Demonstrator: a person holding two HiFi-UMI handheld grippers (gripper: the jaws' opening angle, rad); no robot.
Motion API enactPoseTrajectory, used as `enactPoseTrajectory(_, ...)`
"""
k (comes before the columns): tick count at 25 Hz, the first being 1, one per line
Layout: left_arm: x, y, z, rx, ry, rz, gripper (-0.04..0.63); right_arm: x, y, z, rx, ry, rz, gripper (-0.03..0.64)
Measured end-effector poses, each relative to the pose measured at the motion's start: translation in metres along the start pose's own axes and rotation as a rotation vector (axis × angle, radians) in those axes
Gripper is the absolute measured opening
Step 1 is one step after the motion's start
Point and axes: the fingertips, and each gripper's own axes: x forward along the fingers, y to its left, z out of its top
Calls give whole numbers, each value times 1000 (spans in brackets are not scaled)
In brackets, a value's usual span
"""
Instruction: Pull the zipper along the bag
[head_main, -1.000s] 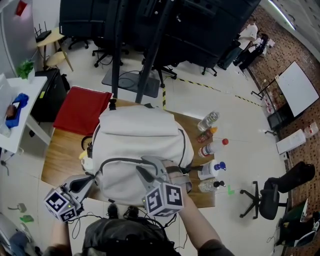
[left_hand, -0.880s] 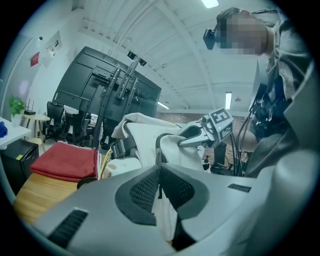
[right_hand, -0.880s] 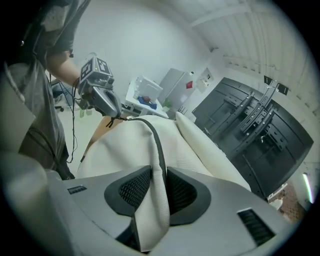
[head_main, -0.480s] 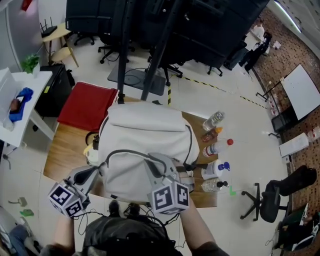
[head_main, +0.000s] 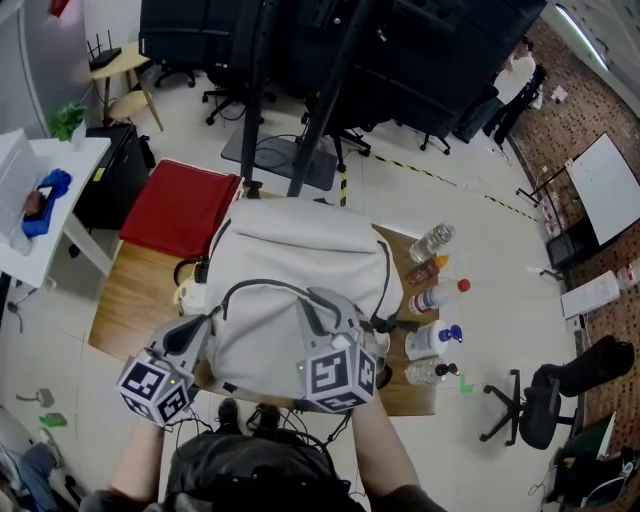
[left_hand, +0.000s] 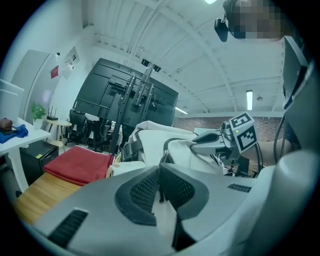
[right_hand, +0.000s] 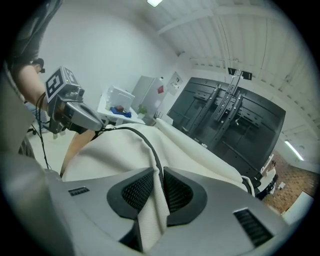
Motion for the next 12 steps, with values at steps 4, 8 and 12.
enactPoseTrajectory(4,0,-7,-4,26,-6,10,38,7,-5,-3,50,-4,-13,83)
enactPoseTrajectory(8,0,-8,-4,31,-17,23,38,13,-8,-5,67,-11,-15,83)
enactPoseTrajectory(12,-1,-10,-19,101,2,30,38,16,-11,-7,101,-25,-23,84)
